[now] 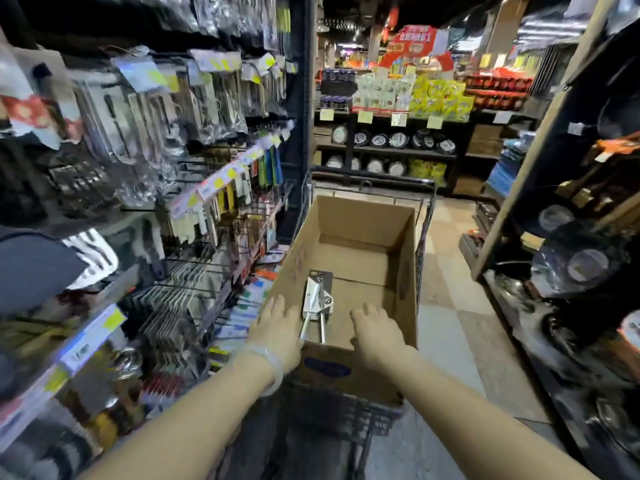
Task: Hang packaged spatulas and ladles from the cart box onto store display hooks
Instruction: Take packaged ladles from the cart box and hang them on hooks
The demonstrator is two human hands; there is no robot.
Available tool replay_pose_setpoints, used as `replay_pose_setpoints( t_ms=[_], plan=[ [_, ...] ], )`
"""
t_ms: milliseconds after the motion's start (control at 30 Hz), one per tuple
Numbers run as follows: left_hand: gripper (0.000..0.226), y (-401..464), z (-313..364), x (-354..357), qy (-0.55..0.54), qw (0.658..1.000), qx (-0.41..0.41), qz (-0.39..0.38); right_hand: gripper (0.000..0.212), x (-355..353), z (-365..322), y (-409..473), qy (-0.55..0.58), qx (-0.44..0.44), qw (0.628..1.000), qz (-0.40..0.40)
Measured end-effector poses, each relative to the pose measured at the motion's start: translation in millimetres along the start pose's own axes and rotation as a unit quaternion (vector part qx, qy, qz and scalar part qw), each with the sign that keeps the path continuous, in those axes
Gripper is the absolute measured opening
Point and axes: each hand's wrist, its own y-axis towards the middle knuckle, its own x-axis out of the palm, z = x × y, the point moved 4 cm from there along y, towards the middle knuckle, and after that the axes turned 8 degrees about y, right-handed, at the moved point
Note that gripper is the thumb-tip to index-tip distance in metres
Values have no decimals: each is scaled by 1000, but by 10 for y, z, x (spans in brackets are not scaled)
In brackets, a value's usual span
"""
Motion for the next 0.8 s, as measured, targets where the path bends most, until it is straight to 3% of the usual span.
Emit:
replay_pose_setpoints(
  t_ms=[133,267,433,500,600,700,800],
  plan=[
    [57,835,-81,2,-81,996,-13,-26,43,-87,131,909,38,27,999,0],
    [56,1393,-51,304,-122,988,-12,-98,37,284,264,1512,122,75,986,-81],
    [48,1852,-21,678,-213,964,-21,-154,35,885,461,2150,236,132,951,-150],
    [43,1985,-55,830,-259,952,-56,-155,12,1087,506,2388,288,164,932,-146],
    [34,2191,-115,1054,-276,943,-93,-161,21,1458,491,2675,334,169,915,-148],
    [38,2380,-119,1241,-285,931,-123,-191,7,1693,496,2778,369,224,890,-149],
    [44,2529,-106,1385,-285,924,-131,-220,26,1864,534,2863,376,269,875,-146]
  ],
)
